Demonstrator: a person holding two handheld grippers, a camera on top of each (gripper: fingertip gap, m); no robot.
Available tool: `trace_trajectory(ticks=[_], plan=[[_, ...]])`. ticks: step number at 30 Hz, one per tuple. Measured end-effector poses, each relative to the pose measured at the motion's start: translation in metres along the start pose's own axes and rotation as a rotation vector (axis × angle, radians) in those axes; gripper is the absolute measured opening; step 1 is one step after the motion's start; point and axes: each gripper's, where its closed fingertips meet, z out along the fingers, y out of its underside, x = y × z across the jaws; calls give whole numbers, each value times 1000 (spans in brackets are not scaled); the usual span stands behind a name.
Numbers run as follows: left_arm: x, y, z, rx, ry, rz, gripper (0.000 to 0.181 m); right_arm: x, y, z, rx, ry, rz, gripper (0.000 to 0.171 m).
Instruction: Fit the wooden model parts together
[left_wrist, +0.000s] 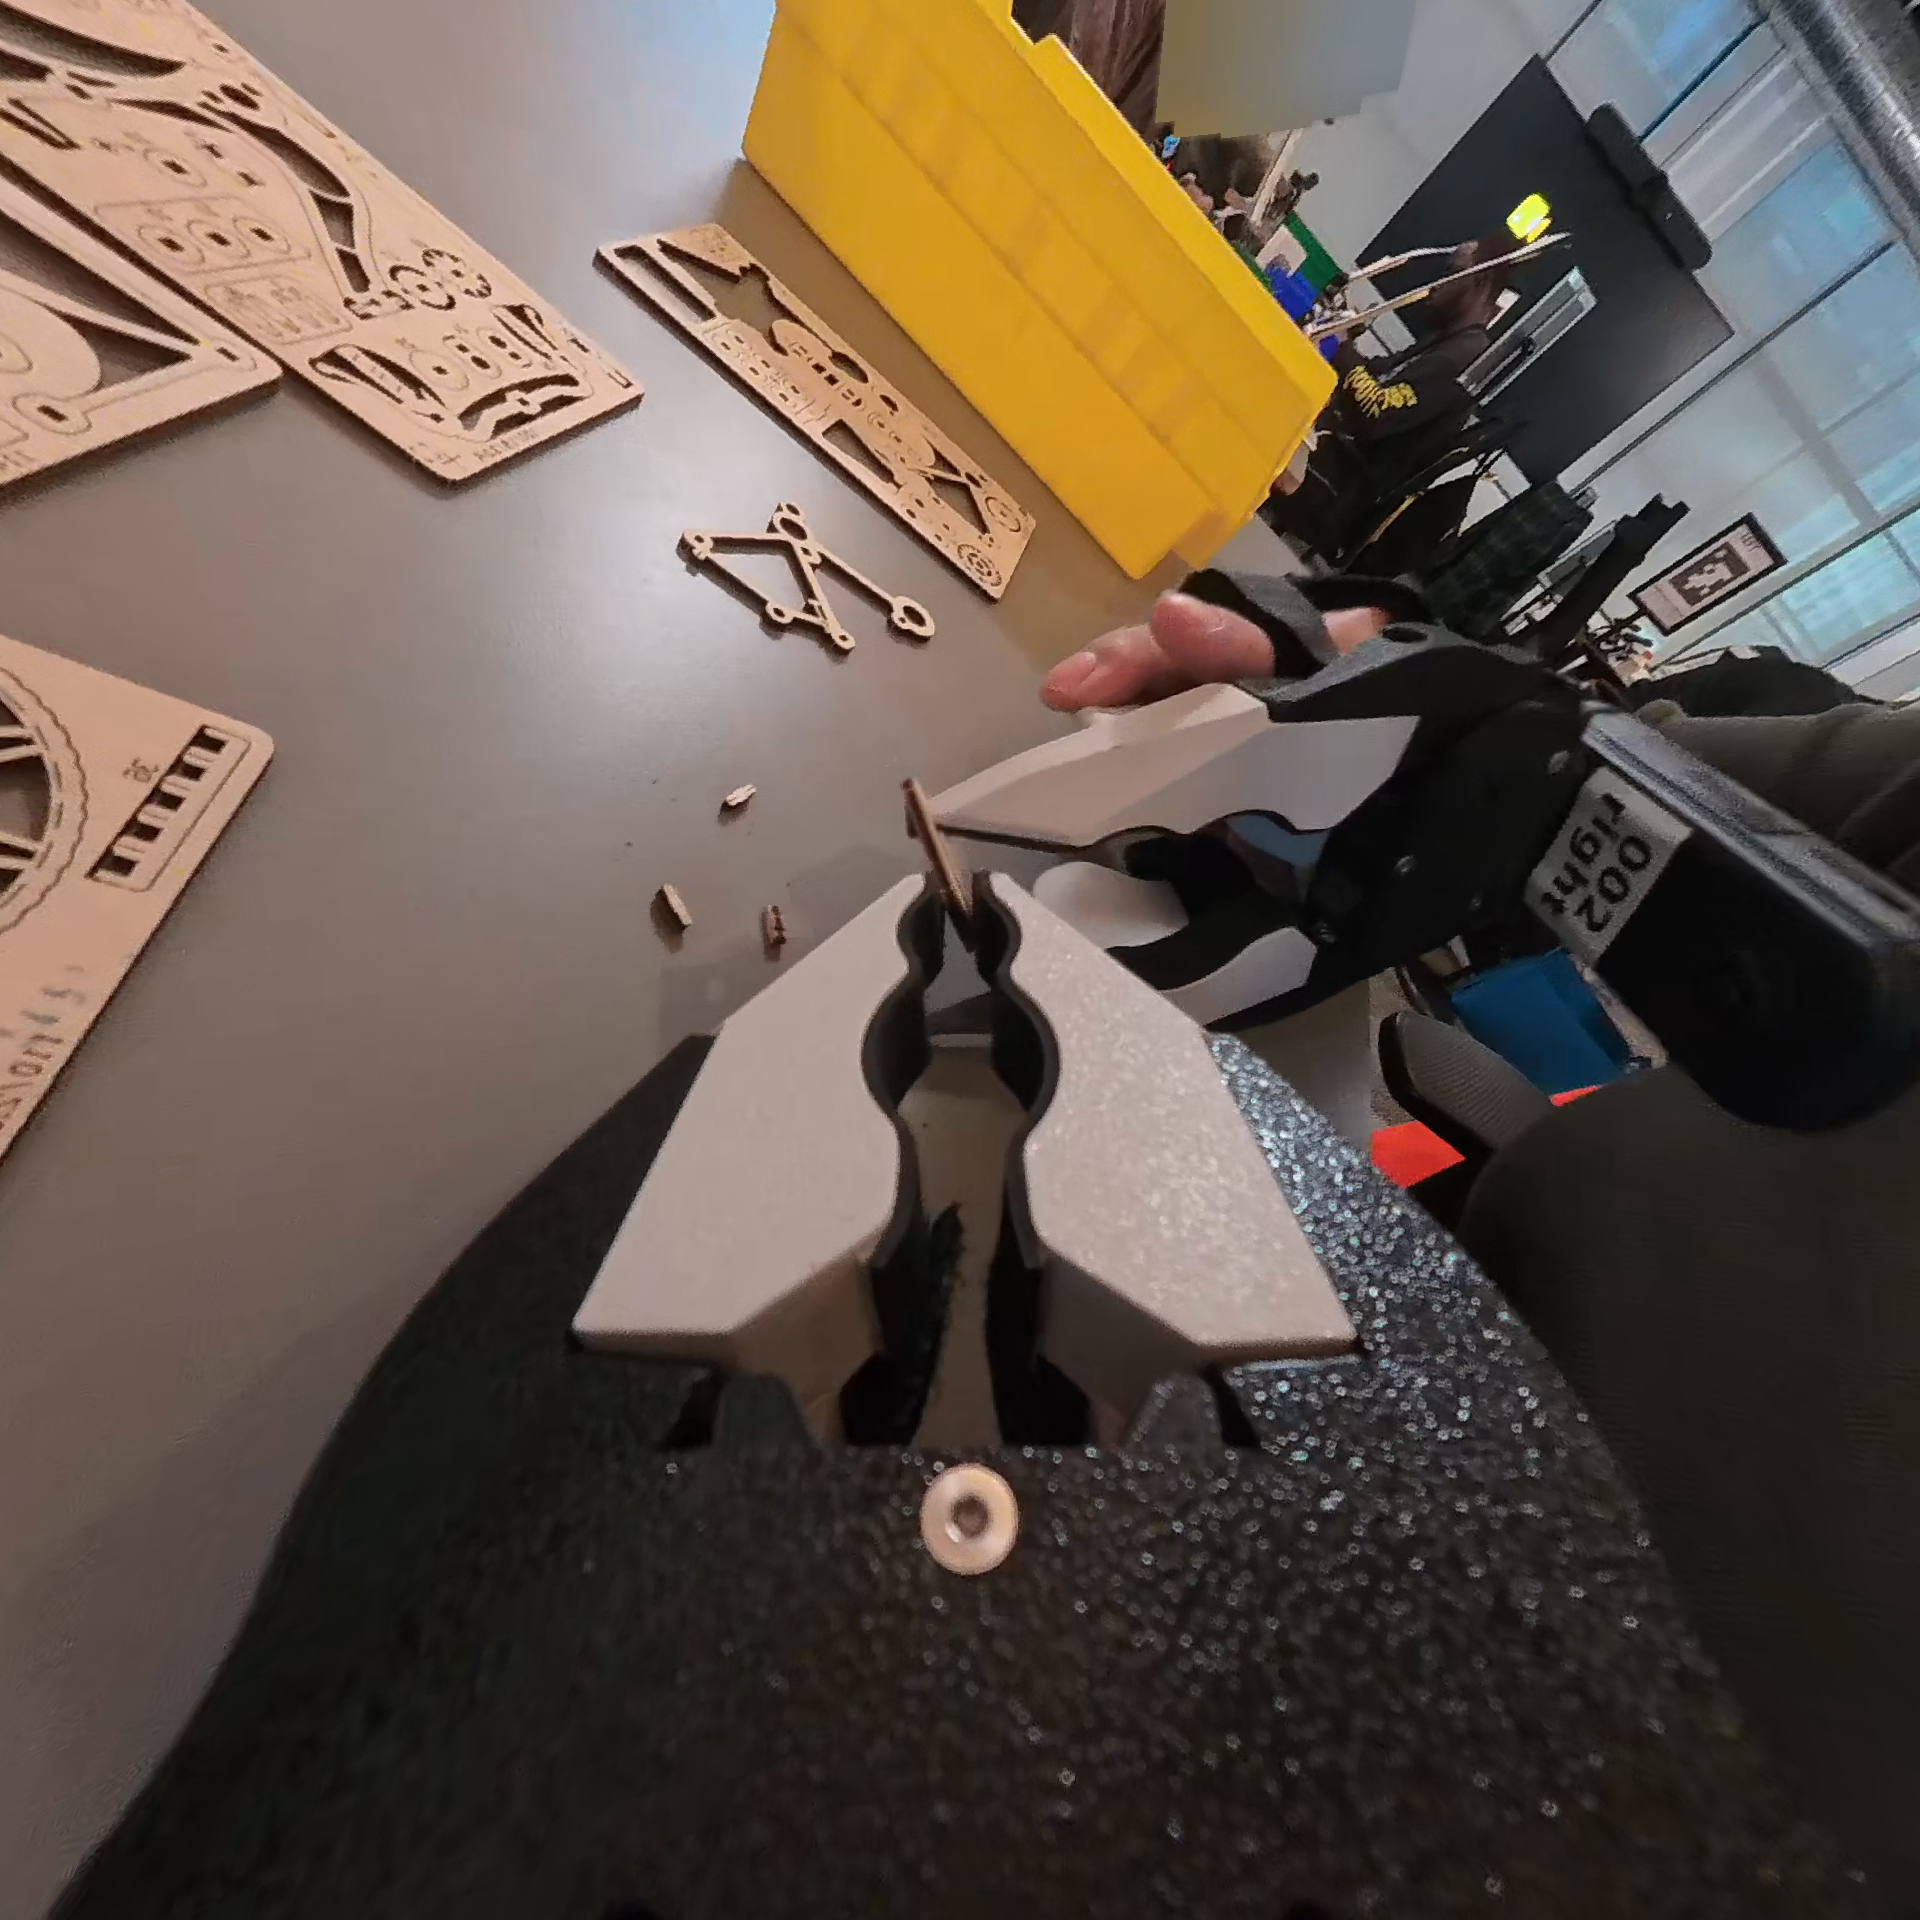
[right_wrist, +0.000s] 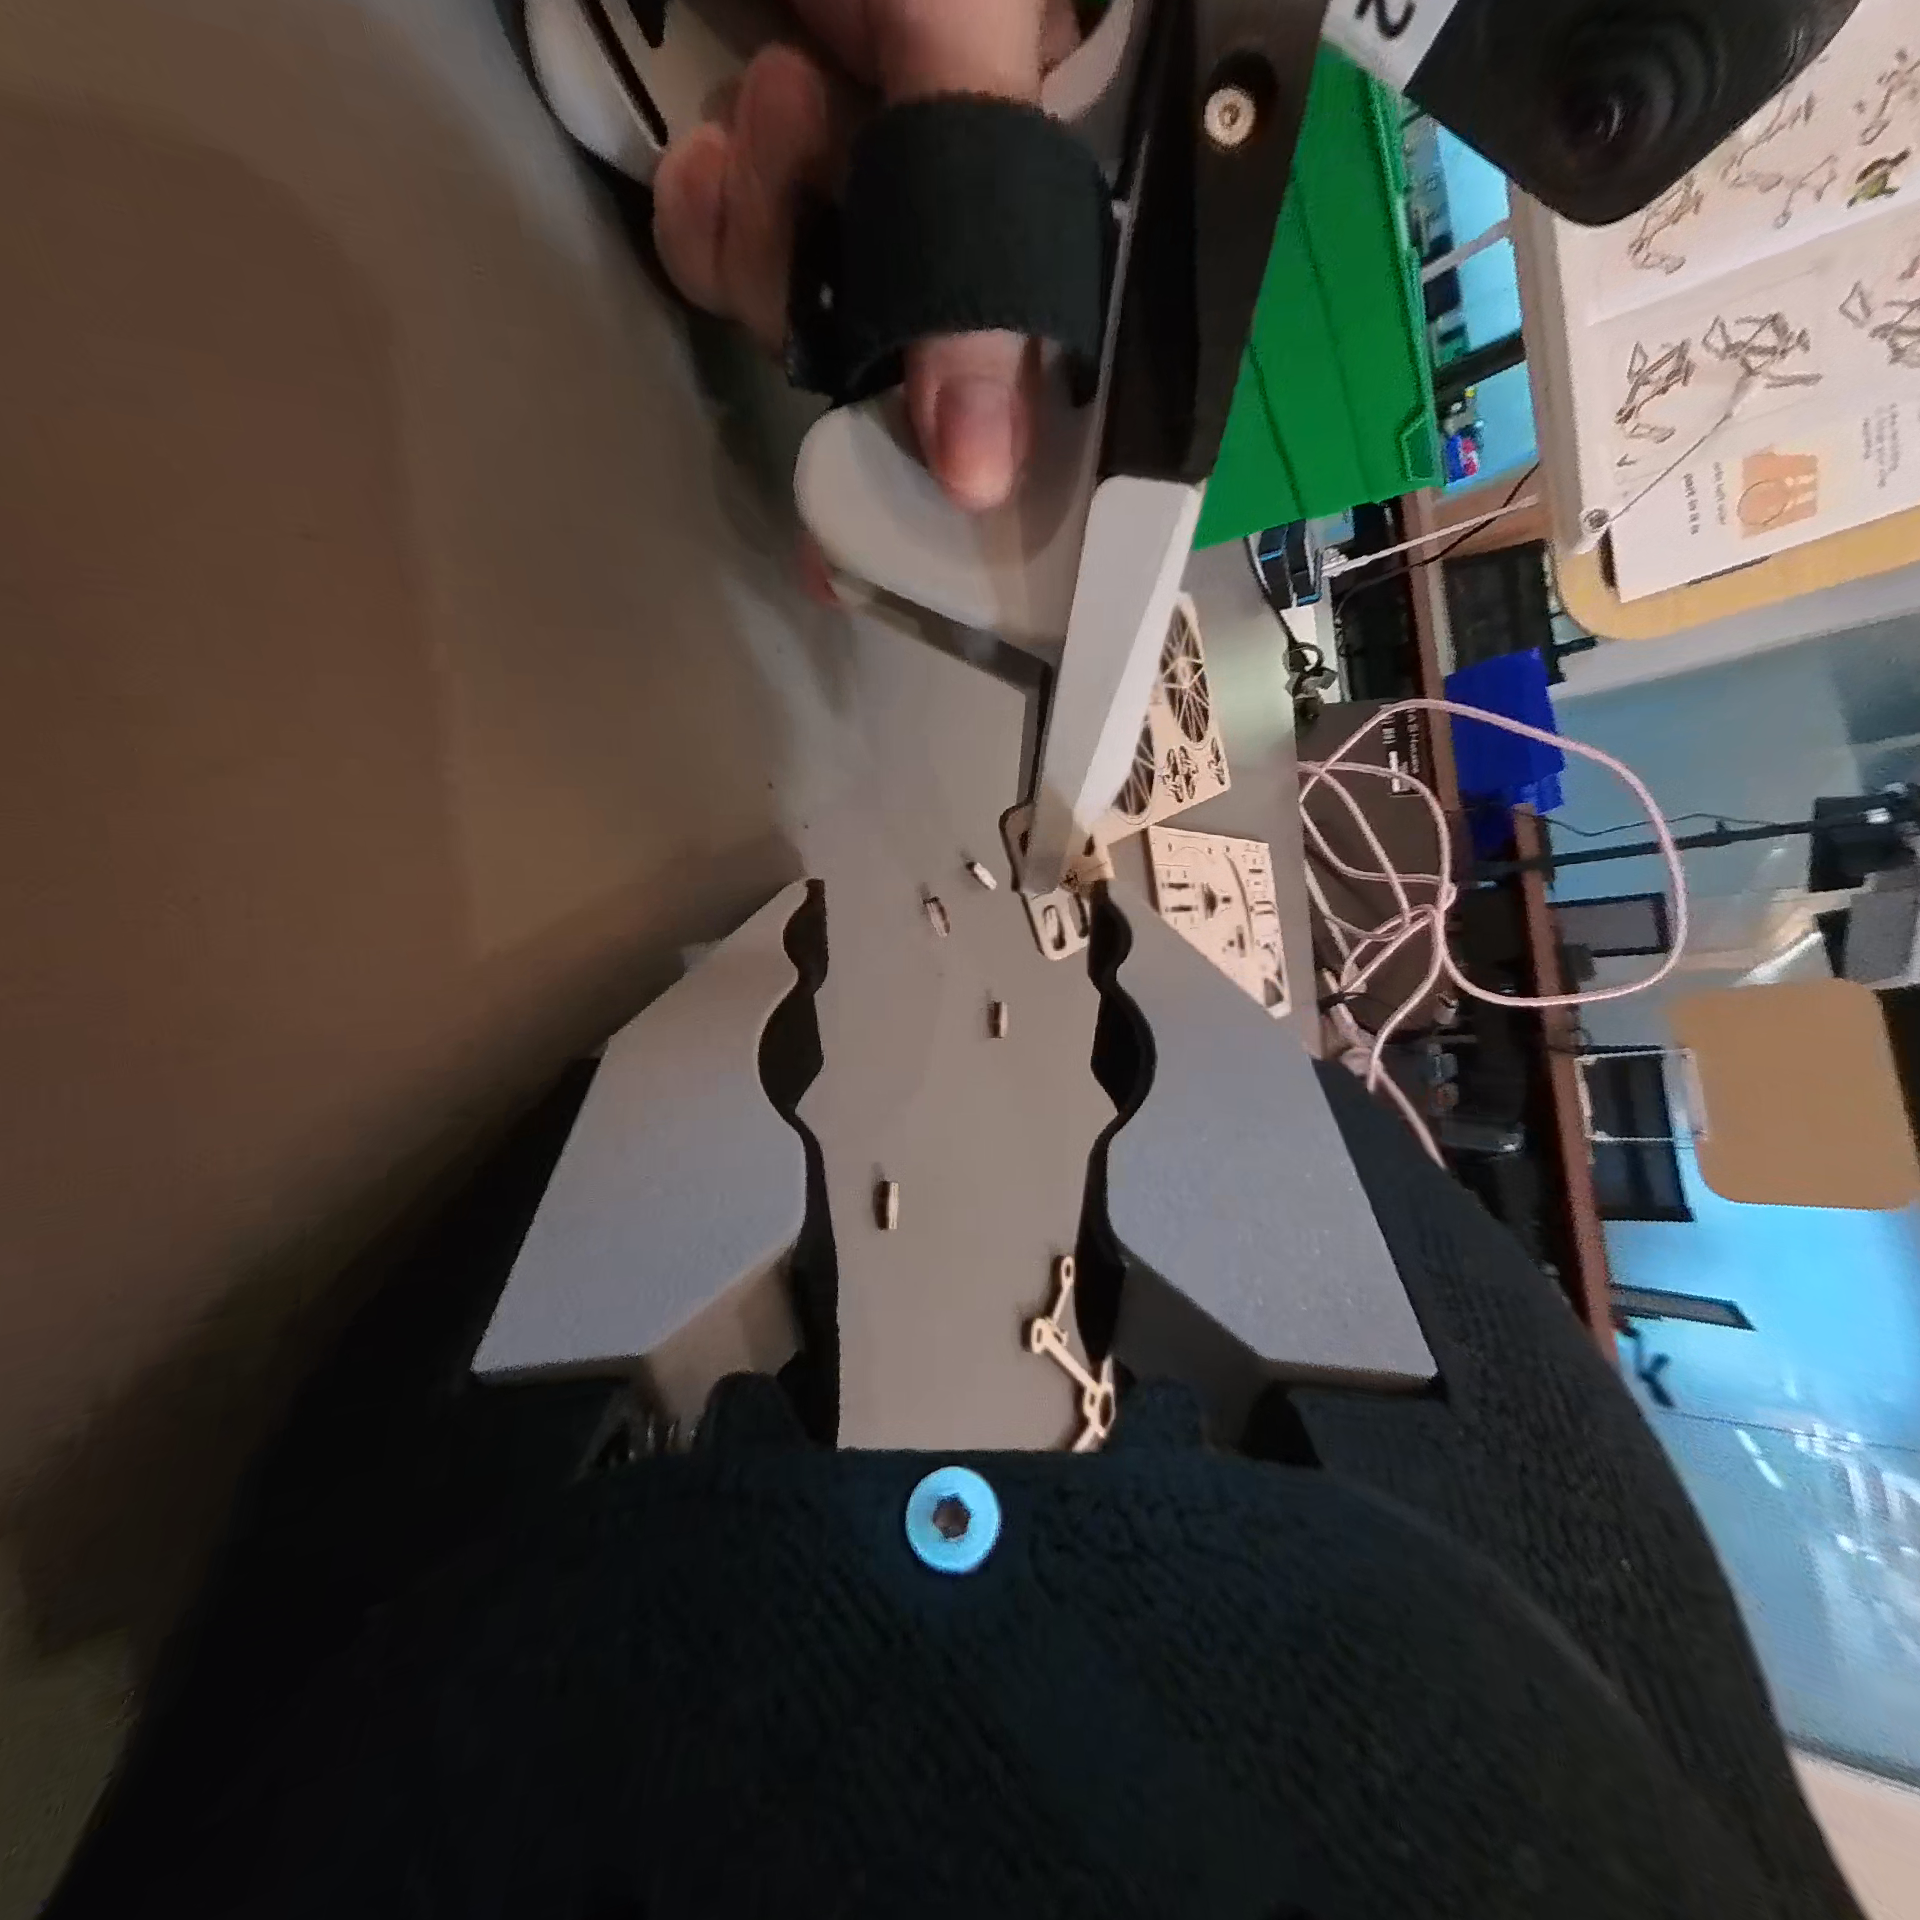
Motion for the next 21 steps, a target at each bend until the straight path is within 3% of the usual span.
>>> trace_trajectory(ticks=[3,6,9,13,21], plan=[[-4,0,1,-4,-11,-24,1,2,-4,-4,48,-53,119,50],[-4,-5,-2,36,-22,-8,1,17,1,-22,139,-203,410,28],[-4,-8,-3,57,-7,-31,1,4,38,-33,21,-437,542,22],[-3,-8,-3,52,-2,-19,1,-12,57,-32,-32,-514,549,13],[-1,-6,-1,41,10,-13,1,-17,54,-30,-19,-551,602,2]])
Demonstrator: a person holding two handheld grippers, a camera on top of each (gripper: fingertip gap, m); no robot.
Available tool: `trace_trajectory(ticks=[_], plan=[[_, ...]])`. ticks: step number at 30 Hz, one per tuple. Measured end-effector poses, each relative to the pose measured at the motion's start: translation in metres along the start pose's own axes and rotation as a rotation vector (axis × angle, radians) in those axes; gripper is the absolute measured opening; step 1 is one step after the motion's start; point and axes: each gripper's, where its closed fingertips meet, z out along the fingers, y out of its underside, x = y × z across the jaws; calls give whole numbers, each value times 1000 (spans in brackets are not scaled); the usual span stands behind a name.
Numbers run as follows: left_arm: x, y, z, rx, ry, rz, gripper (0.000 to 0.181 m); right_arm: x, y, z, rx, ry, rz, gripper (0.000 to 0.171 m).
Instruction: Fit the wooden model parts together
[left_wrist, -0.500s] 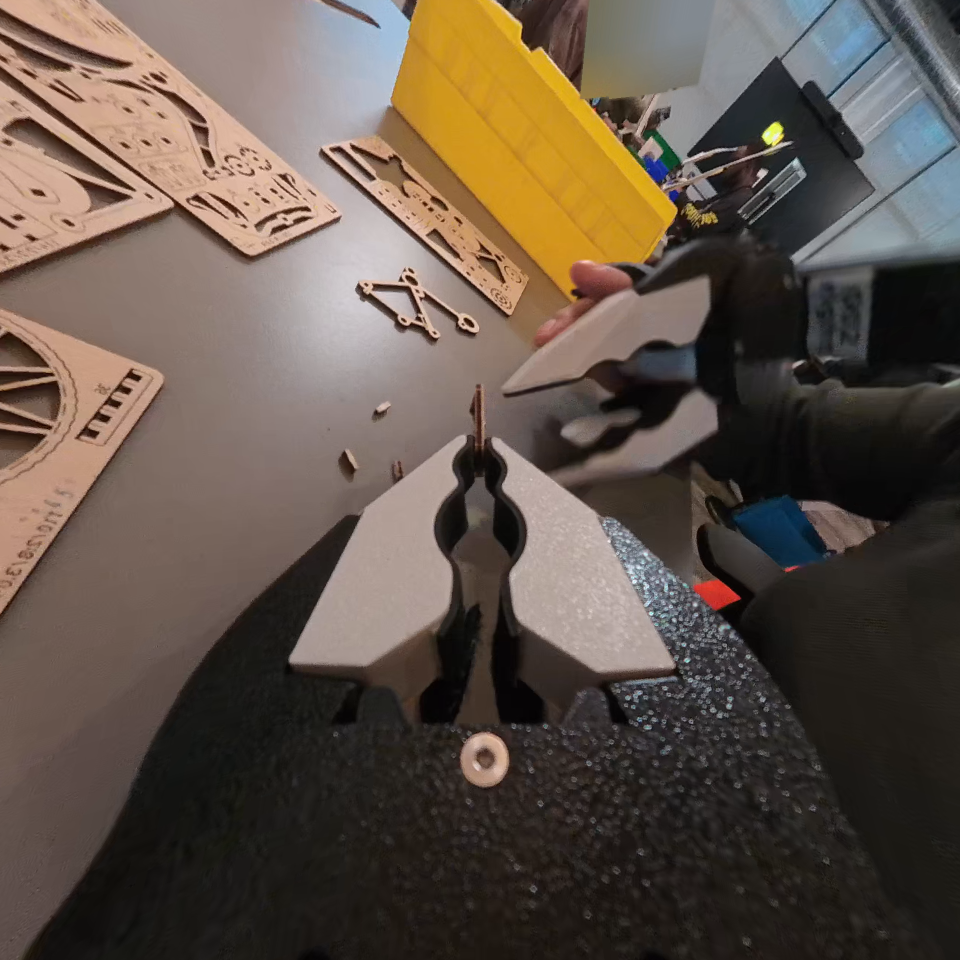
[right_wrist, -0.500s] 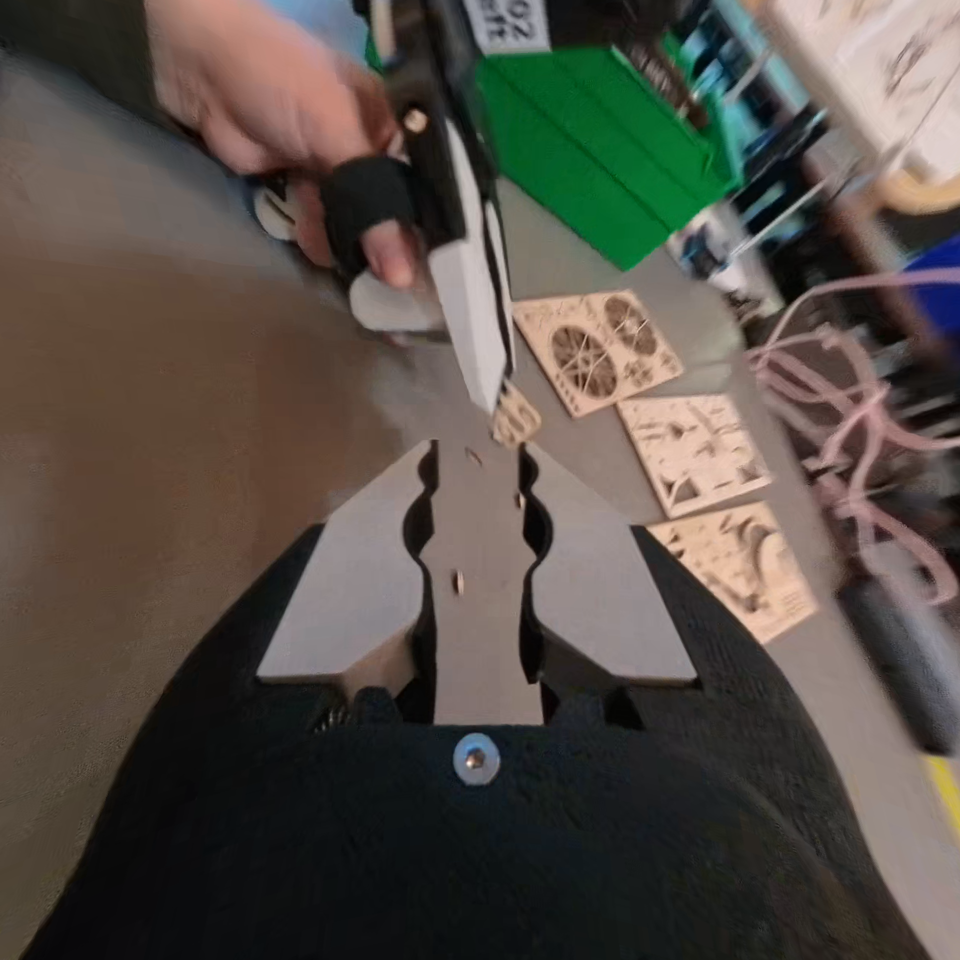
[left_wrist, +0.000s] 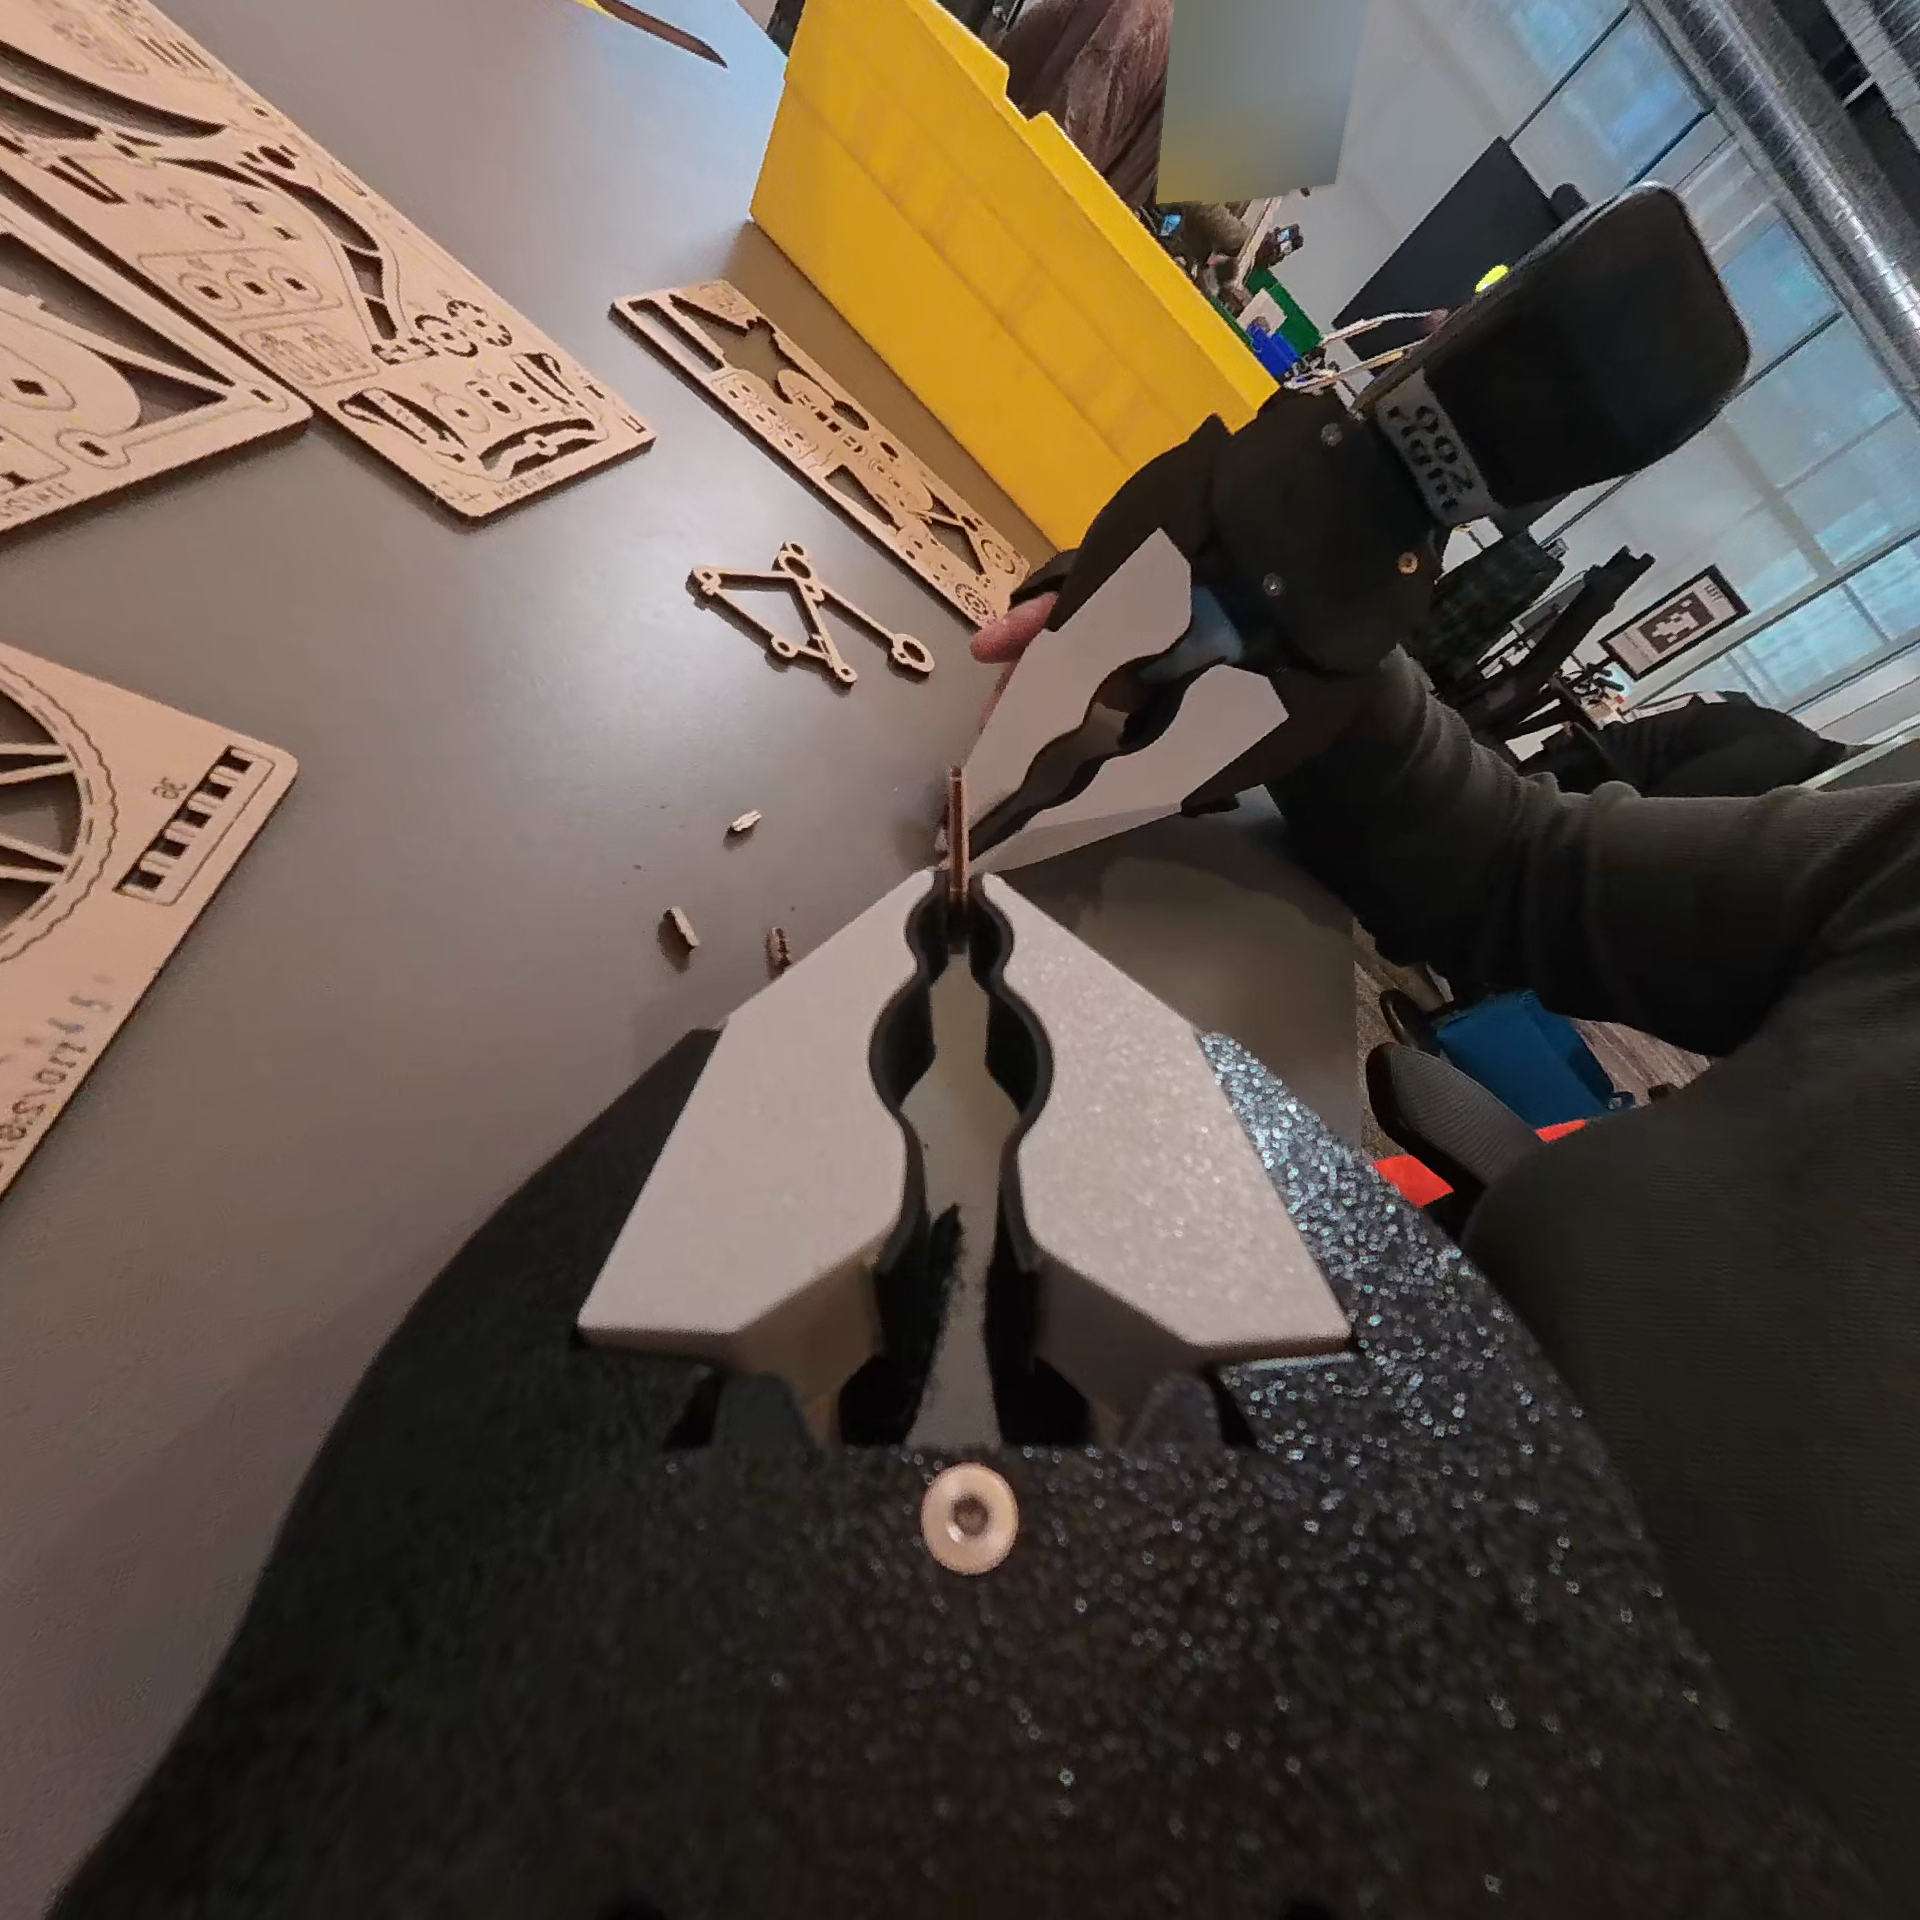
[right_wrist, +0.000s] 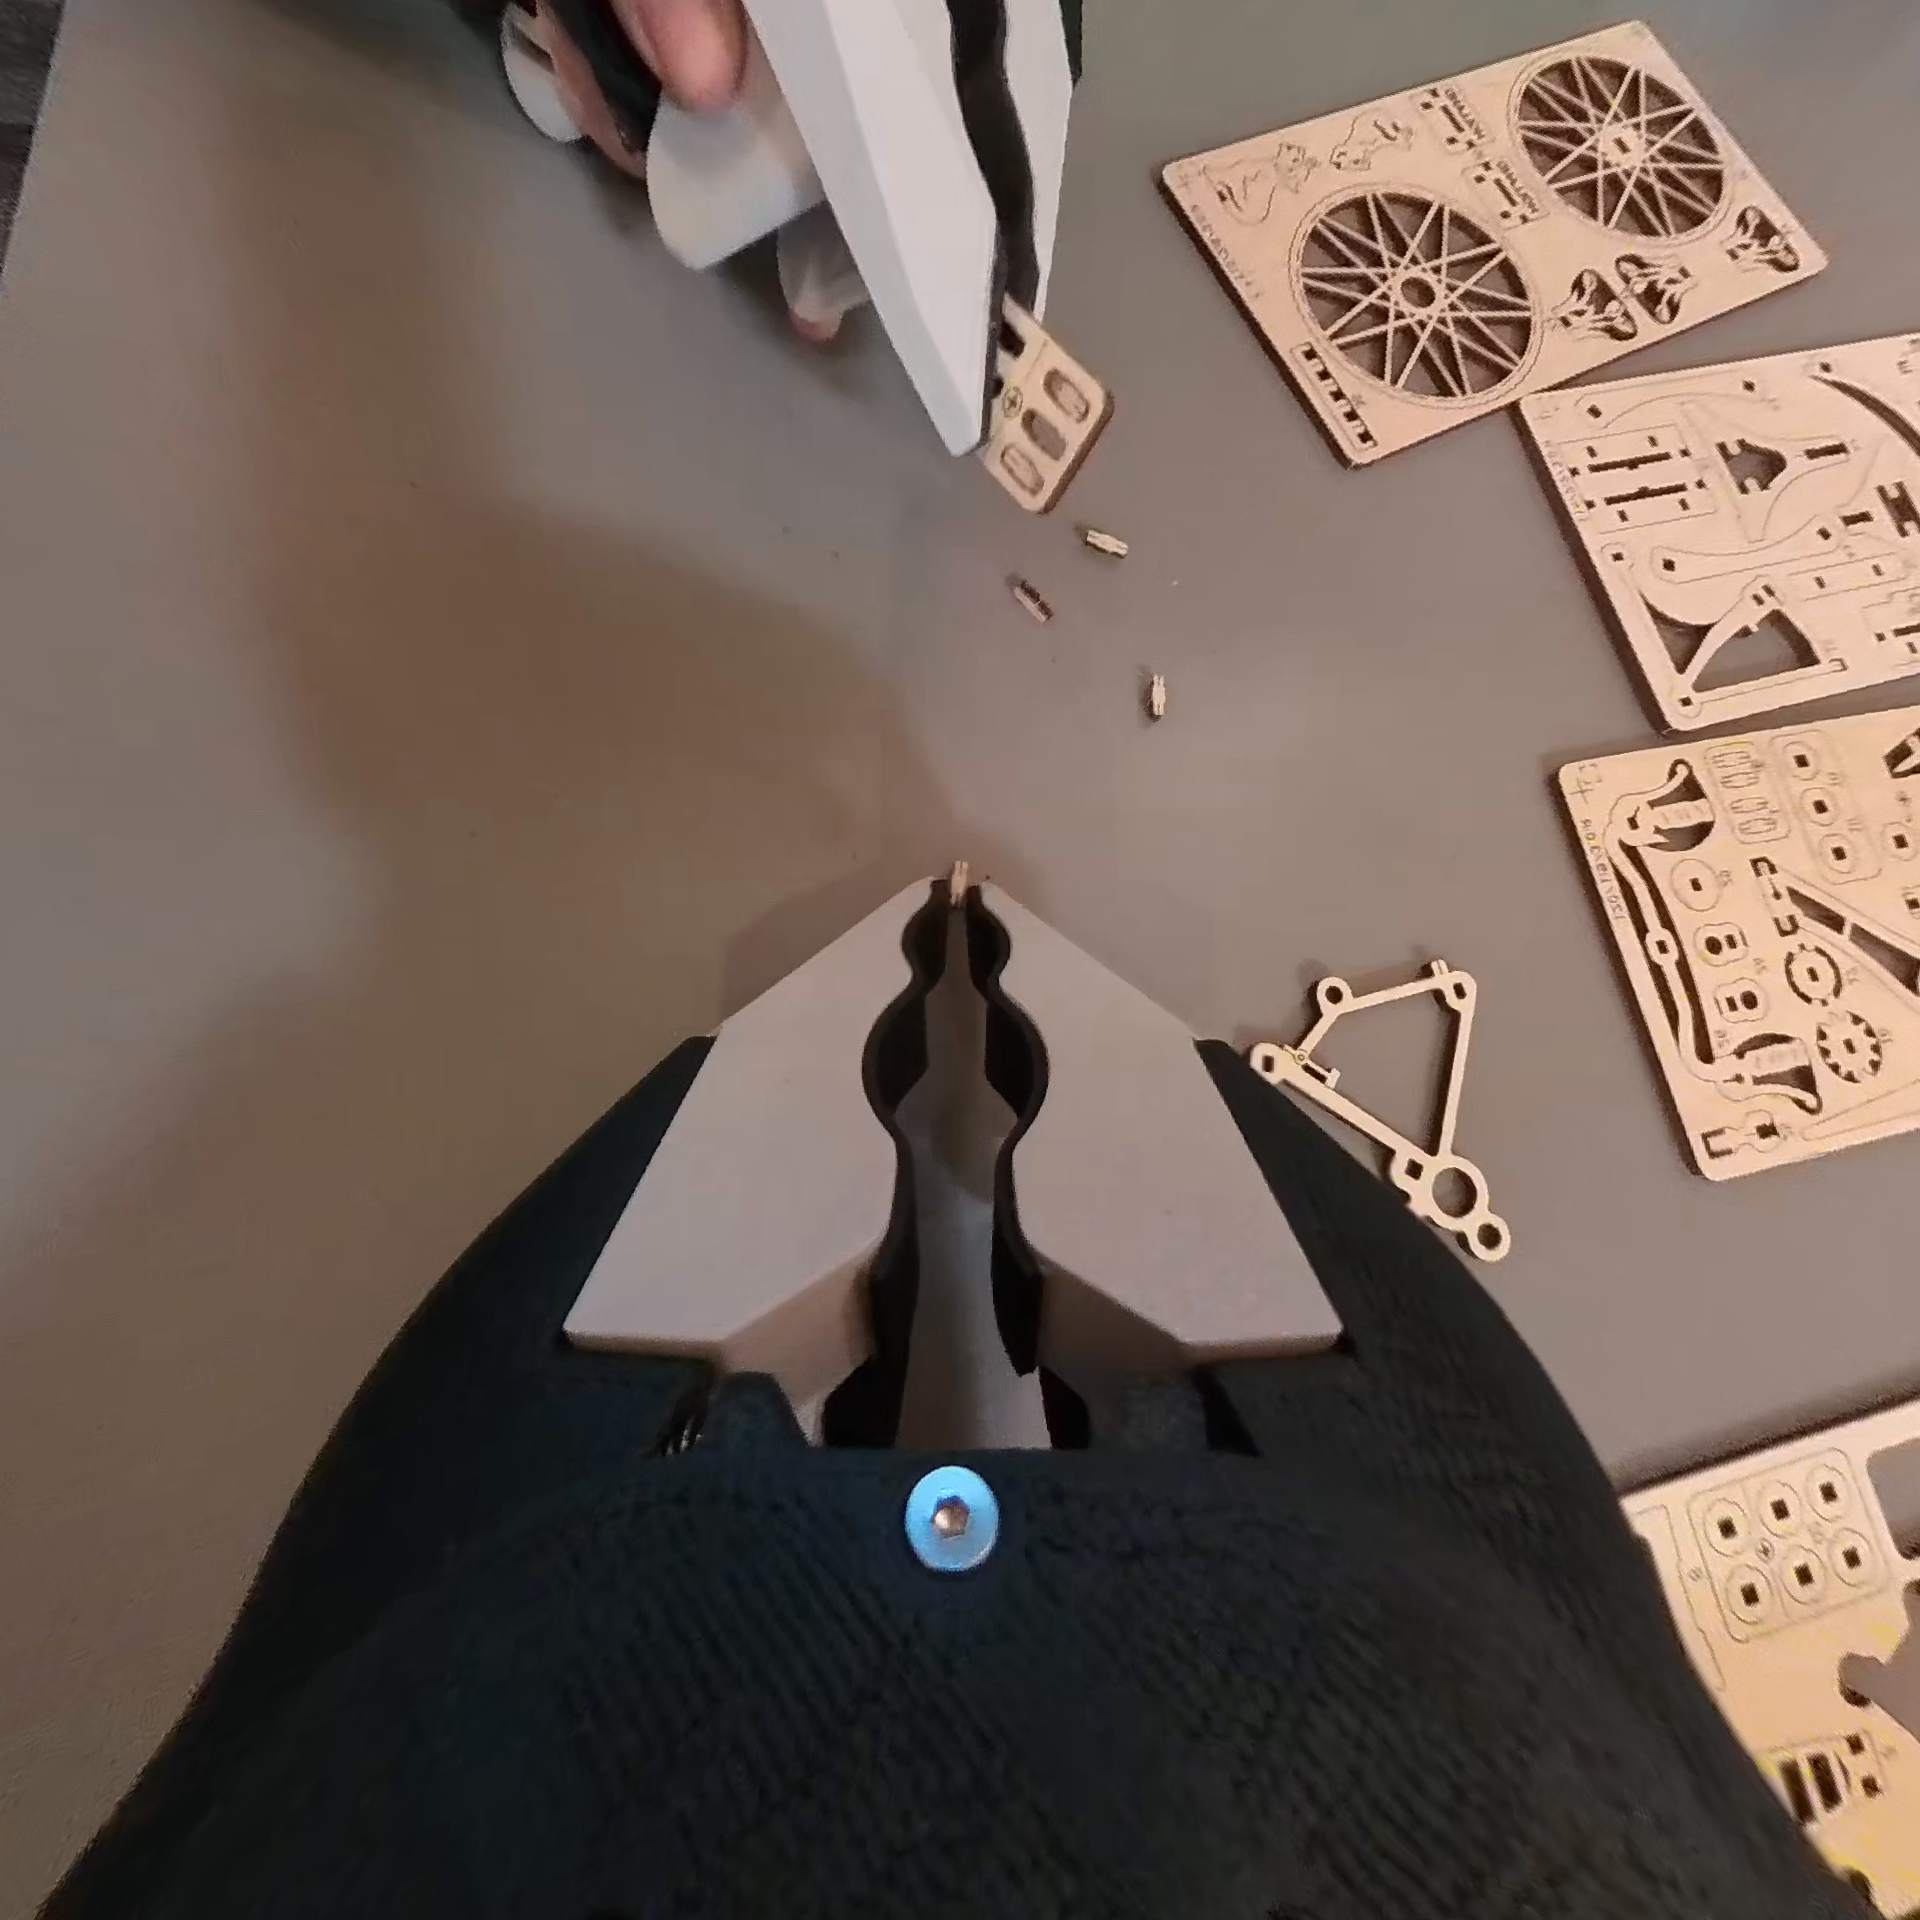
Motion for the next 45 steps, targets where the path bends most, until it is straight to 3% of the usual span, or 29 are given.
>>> trace_trajectory(ticks=[8,14,16,20,23,25,45], plan=[[0,0,0,-1,-2,2,0,-2,-3,3,9,-1,13,0],[-7,1,3,-10,-51,-8,1,8,-45,-2,97,300,-233,0],[-6,-6,2,35,-69,22,1,9,-58,-3,139,371,-197,0],[-6,-20,-2,112,-244,302,0,18,-77,-10,316,402,12,0],[-3,-28,-4,151,-423,610,0,24,-83,-18,385,472,27,0],[1,-29,-2,166,-461,702,1,25,-86,-19,397,506,6,0],[-8,-26,2,112,-545,749,1,29,-81,-19,339,621,-78,0]])
